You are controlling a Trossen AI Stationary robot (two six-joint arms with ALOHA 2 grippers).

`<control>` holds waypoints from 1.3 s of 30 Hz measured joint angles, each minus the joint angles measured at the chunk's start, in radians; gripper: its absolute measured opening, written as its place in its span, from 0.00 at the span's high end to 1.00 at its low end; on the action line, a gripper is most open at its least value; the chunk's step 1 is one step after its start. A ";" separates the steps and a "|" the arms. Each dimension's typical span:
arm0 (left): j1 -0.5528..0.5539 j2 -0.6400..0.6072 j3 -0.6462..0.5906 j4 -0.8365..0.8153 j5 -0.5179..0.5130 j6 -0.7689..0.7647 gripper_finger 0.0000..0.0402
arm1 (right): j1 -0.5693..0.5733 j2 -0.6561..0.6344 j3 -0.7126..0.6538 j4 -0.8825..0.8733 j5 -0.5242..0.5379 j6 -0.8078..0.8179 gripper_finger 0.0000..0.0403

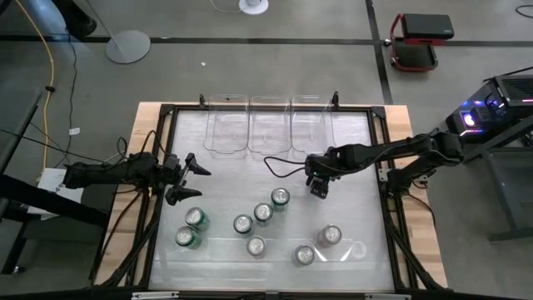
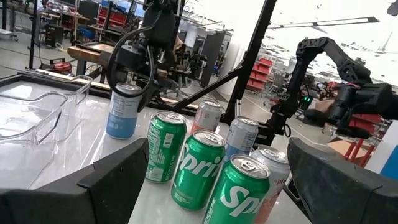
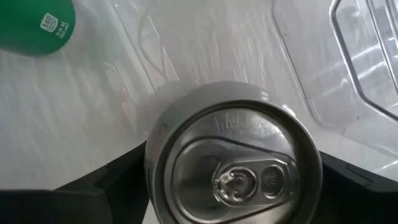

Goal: Sort soda cans
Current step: Put the blue-white soda can into the right transparent bin

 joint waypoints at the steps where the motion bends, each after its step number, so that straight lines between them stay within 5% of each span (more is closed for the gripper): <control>1: 0.000 0.000 0.000 0.000 0.000 0.000 0.10 | 0.000 0.000 0.000 0.001 0.002 0.007 0.25; 12: 0.000 0.000 0.000 0.000 -0.001 0.007 0.10 | 0.000 0.002 0.185 -0.010 -0.055 -0.010 0.29; 22: 0.000 0.000 0.000 0.000 -0.001 0.007 0.10 | -0.131 -0.002 0.503 -0.231 0.180 -0.096 0.29; 30: 0.000 0.000 0.000 0.001 -0.001 -0.002 0.10 | -0.417 0.001 0.388 -0.234 0.057 0.006 0.29; 39: 0.001 0.000 0.000 0.000 -0.001 0.017 0.10 | -0.447 0.001 0.211 -0.153 0.018 0.105 0.29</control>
